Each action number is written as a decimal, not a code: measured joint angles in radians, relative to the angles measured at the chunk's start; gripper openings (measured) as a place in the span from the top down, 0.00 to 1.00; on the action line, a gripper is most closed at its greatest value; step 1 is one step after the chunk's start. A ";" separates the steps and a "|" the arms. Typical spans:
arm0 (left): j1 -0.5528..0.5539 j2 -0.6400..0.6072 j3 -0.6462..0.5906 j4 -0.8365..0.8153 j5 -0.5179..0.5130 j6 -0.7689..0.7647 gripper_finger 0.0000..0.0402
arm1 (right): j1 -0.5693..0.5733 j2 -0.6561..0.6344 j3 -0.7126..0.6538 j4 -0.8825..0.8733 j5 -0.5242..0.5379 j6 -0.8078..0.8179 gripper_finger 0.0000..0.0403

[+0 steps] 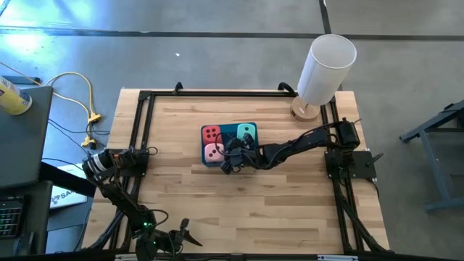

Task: Pick & Place Dice
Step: Return to Home Position

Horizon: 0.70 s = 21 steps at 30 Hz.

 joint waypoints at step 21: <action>0.000 0.000 0.000 -0.005 0.000 -0.008 0.52 | 0.138 -0.079 0.000 0.097 0.241 -0.236 0.96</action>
